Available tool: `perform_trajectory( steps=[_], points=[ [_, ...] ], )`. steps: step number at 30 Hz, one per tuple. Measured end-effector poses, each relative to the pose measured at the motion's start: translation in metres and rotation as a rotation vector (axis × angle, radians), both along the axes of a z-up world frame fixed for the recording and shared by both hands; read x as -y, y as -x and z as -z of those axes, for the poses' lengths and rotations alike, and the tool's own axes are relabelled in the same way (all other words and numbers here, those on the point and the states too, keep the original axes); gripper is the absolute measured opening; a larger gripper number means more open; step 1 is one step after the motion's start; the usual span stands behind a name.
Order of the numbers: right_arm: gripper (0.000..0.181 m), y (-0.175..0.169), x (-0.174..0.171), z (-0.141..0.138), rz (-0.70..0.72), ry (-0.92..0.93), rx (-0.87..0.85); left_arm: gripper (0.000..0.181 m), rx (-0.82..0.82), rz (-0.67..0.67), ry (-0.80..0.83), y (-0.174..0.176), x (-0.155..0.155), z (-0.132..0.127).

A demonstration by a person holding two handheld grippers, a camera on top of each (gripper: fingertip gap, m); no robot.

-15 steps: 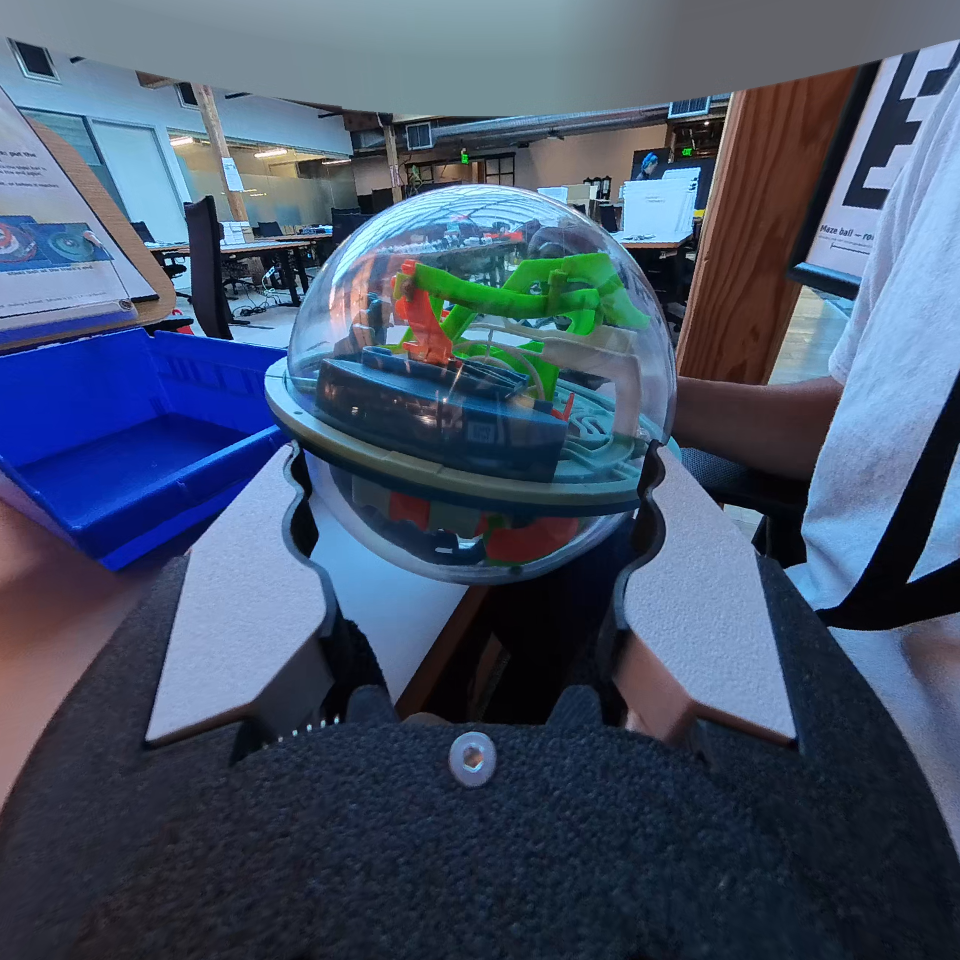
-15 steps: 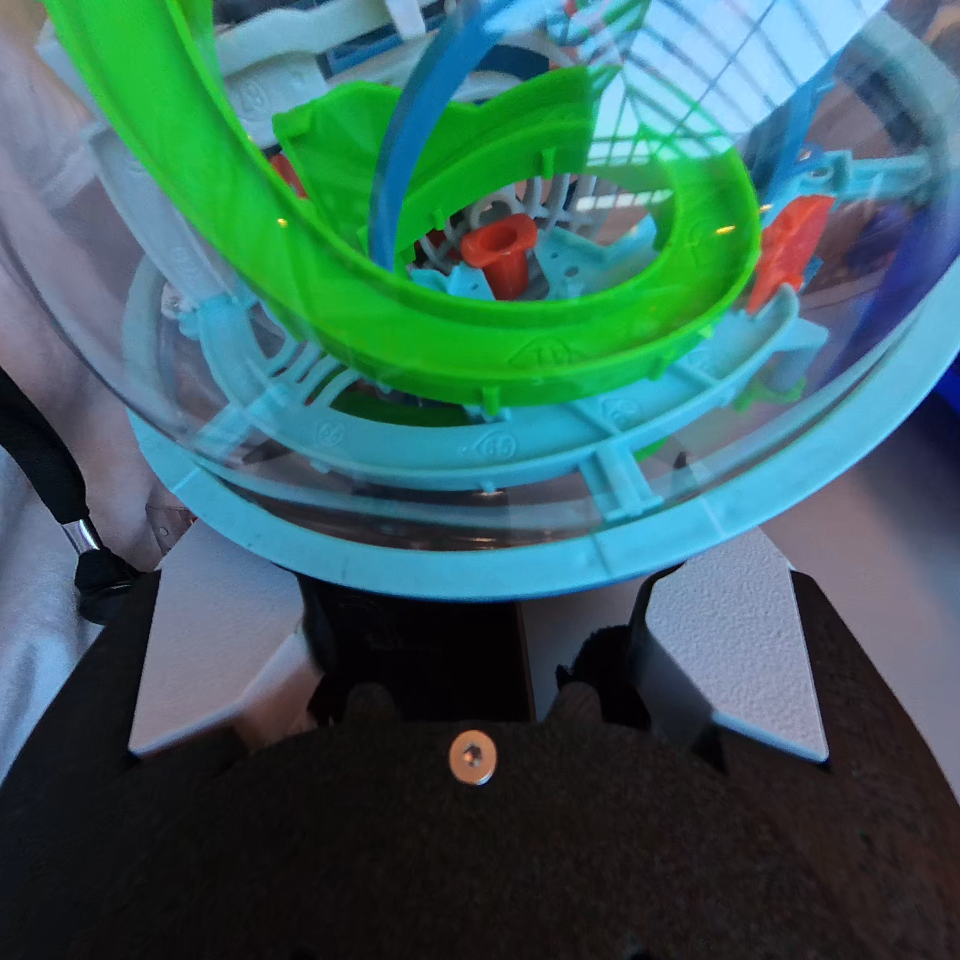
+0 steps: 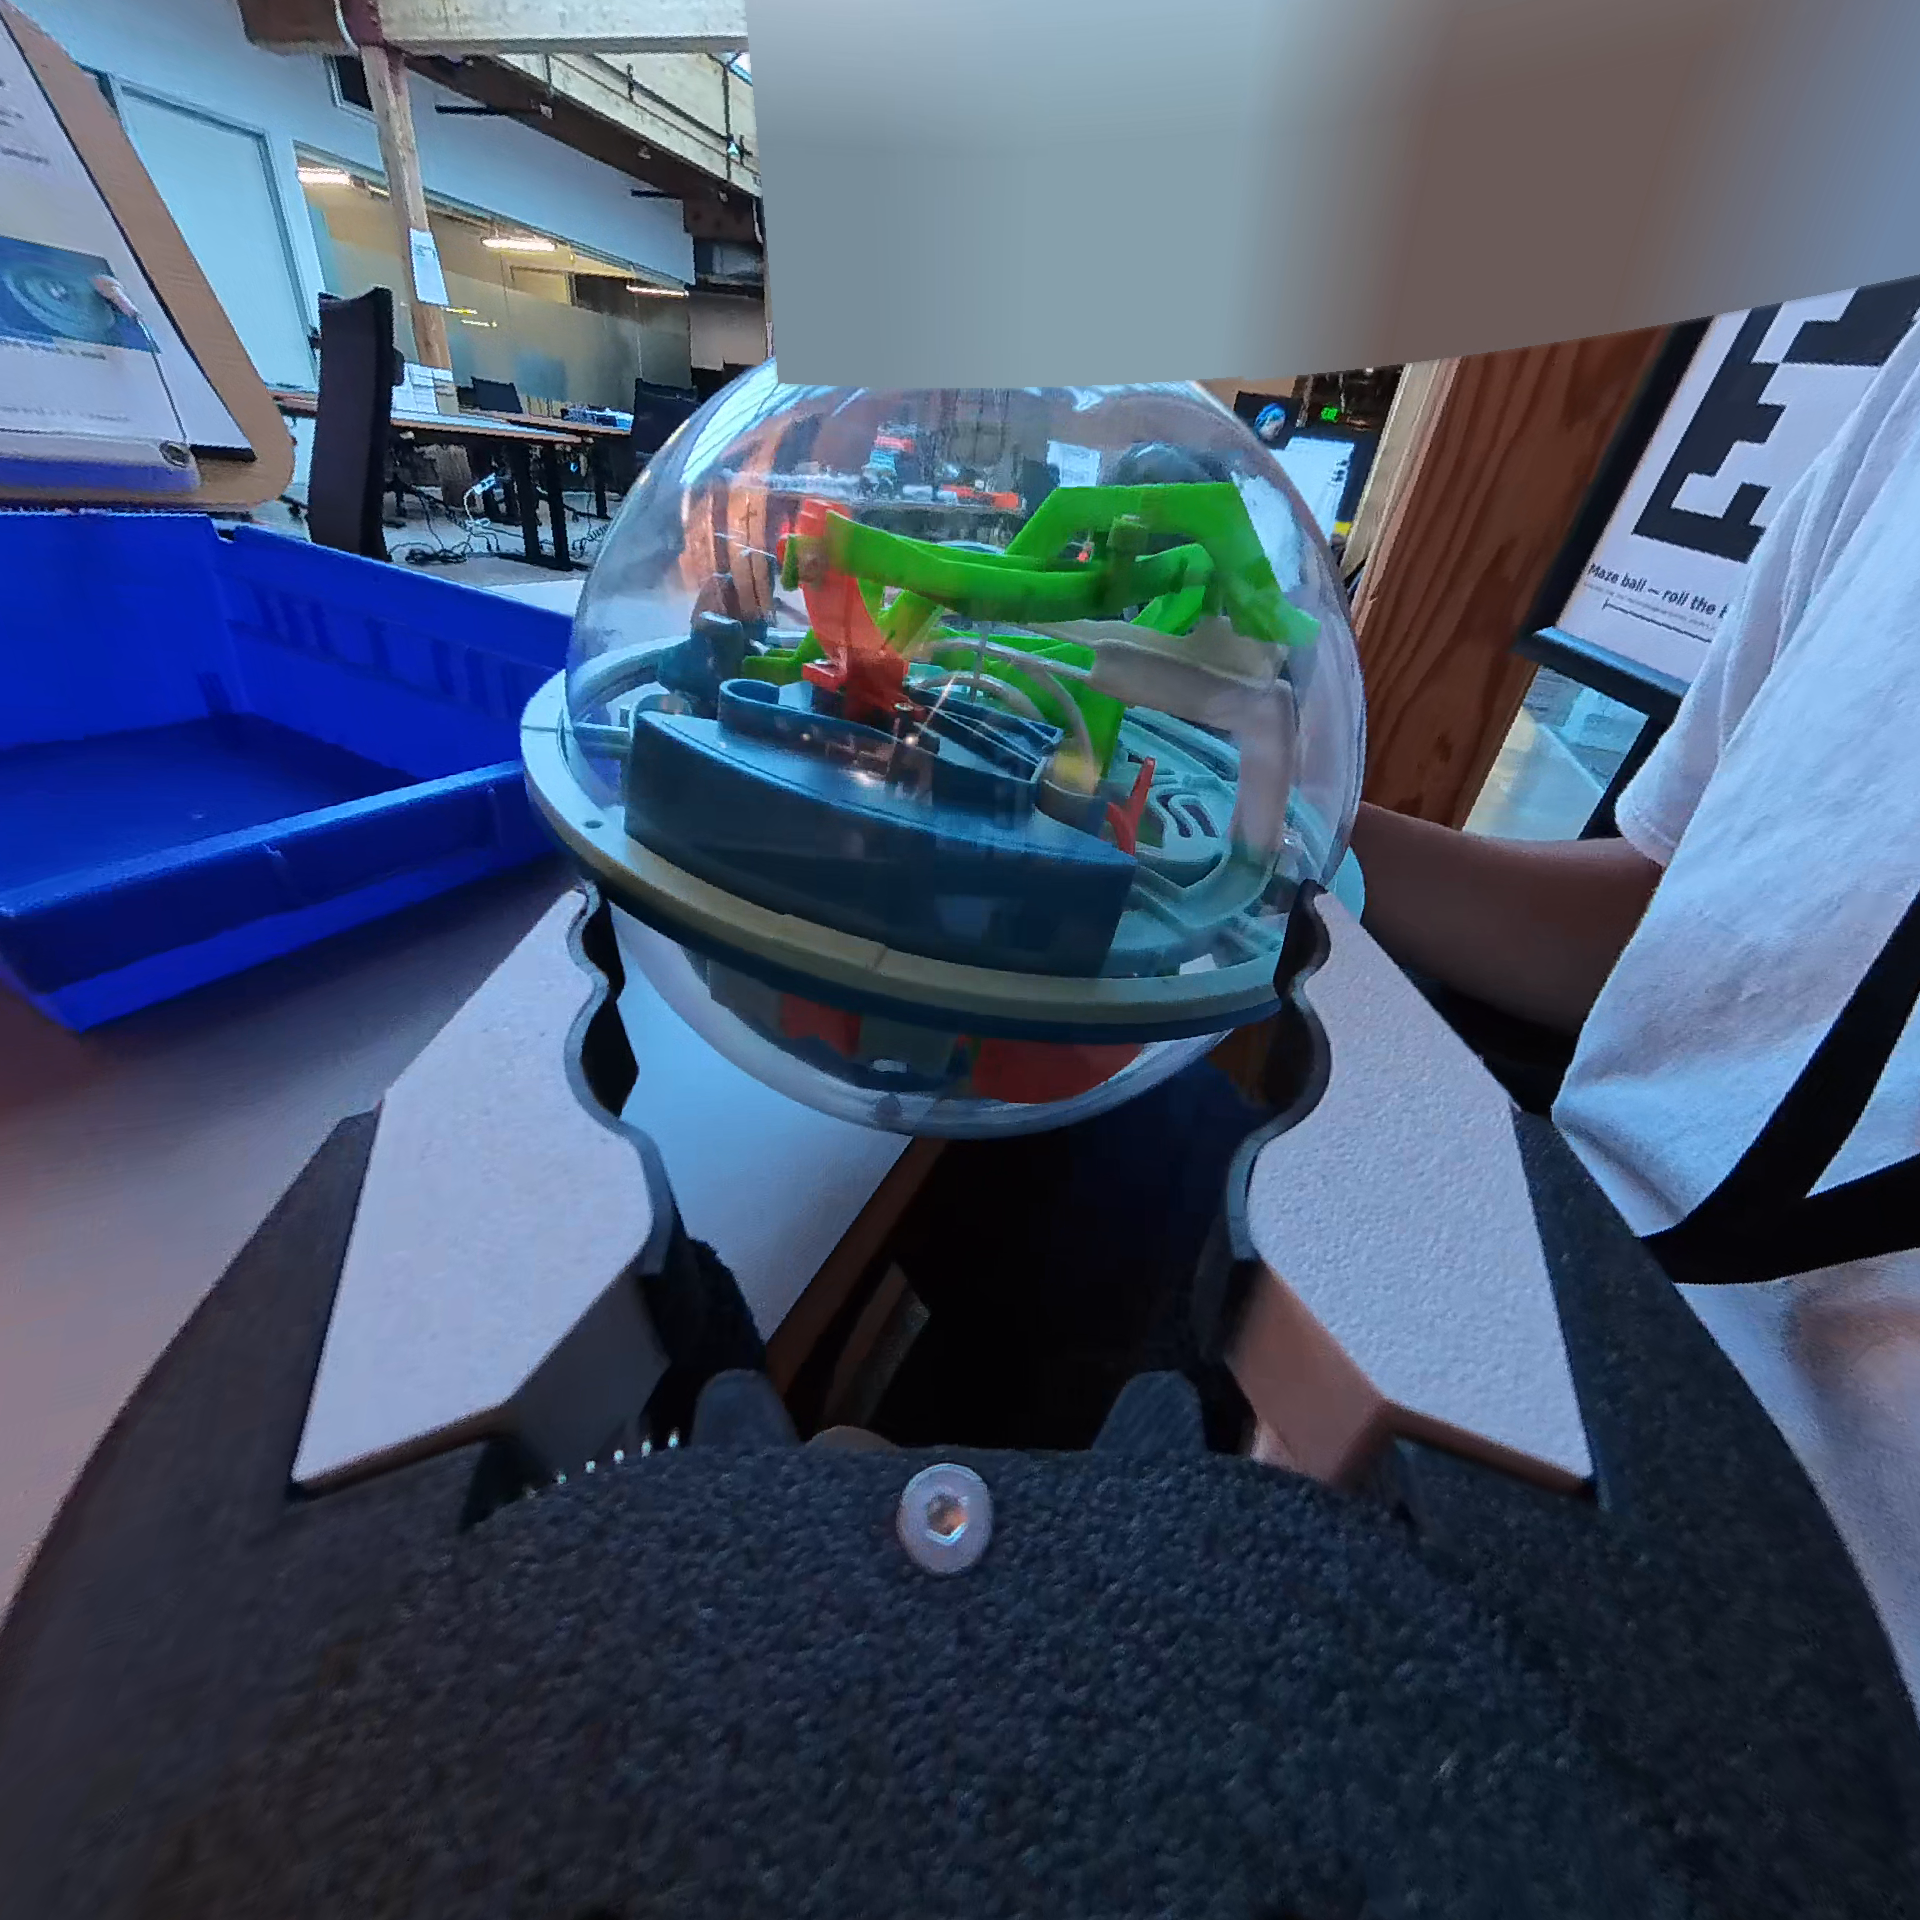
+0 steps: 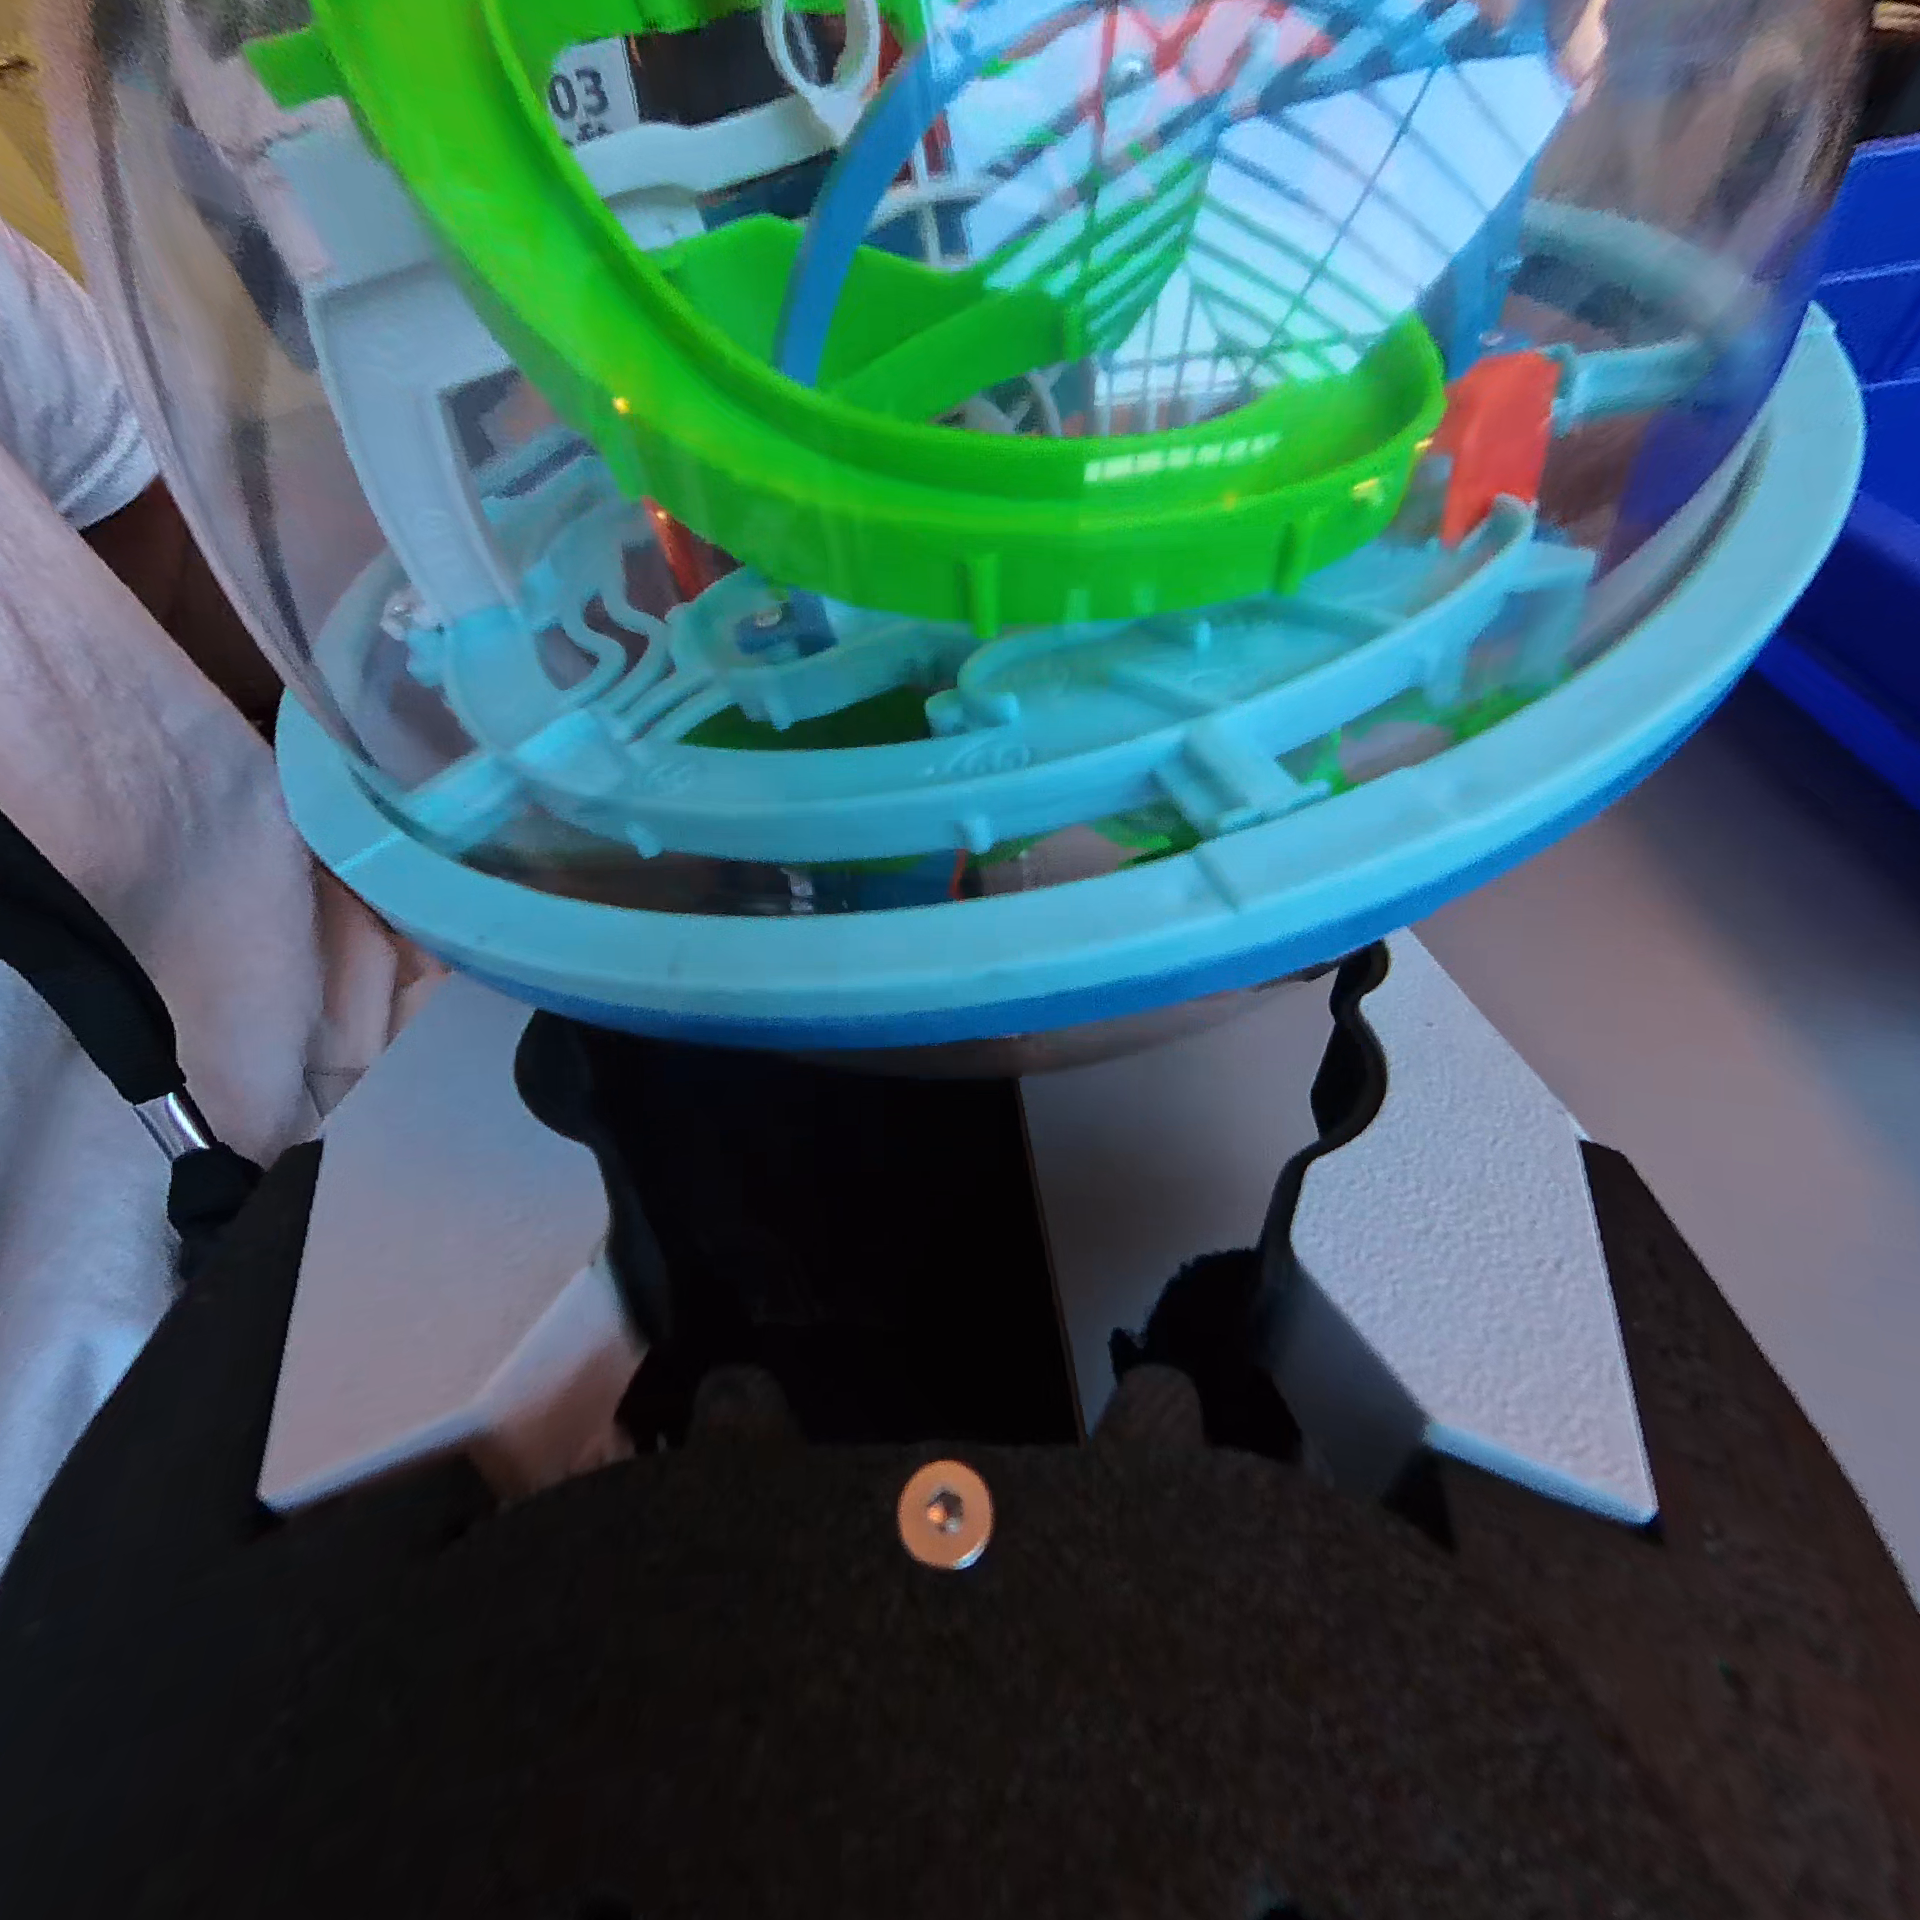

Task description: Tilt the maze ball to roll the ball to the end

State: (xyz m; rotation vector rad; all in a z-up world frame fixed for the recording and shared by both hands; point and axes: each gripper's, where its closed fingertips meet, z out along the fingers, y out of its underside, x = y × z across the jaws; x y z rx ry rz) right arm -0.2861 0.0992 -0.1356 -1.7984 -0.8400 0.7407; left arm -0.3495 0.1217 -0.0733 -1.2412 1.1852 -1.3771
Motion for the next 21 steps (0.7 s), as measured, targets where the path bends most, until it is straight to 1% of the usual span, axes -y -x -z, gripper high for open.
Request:
perform_trajectory(
  steps=[6, 16, 18, 21],
  points=[
    [0.142, 0.0, 0.001, 0.006, -0.009, 0.028, 0.017, 0.123, 0.002, -0.002, -0.017, -0.002, 0.001, -0.001],
    [0.142, -0.001, -0.001, 0.005, 0.001, 0.025, 0.009, 0.123, -0.007, 0.004, 0.009, -0.001, -0.003, 0.004],
    [0.142, -0.002, -0.003, 0.0, 0.011, 0.022, -0.02, 0.123, -0.002, 0.006, 0.047, -0.001, -0.005, 0.004],
    [0.141, -0.004, -0.011, -0.021, 0.051, 0.018, -0.136, 0.123, 0.015, 0.015, 0.187, -0.002, -0.015, 0.002]
  ],
)
